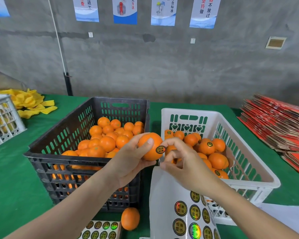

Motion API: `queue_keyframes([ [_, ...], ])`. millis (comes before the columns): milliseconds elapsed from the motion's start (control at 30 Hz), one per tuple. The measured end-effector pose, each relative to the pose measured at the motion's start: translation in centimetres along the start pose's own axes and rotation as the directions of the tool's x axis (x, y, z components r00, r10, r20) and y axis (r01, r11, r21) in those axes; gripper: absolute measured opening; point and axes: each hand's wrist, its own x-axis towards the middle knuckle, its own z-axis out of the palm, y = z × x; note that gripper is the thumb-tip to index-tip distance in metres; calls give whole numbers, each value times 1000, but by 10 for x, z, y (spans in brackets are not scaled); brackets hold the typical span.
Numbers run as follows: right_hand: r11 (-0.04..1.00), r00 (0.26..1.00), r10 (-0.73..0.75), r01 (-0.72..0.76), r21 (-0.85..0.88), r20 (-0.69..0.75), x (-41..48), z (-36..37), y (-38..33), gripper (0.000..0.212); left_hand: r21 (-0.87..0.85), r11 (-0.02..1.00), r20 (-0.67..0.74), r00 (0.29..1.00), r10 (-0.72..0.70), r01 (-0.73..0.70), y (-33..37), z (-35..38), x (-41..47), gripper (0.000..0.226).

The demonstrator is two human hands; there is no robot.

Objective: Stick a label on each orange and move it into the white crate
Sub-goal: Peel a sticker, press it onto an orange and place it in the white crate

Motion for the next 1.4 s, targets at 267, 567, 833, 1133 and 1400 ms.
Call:
queue_keyframes([
  [267,985,999,-34,28,-171,-35,-1,9,-5,40,72,996,-47,998,49,-46,-5,3,3,80],
  [567,923,998,-45,27,-384,-38,-4,11,3,72,267,962,-102,991,85,-55,-4,4,8,54],
  [833,890,960,248,-278,361,128,10,-20,6,46,254,961,189,980,61,-109,7,2,12,87],
  [1133,951,942,260,-212,224,-214,11,-24,26,36,269,933,317,892,-322,240,-2,23,21,57],
  [1400,870,811,451,-493,-22,-373,98,-82,105,38,141,904,146,895,-422,404,-3,12,25,46],
])
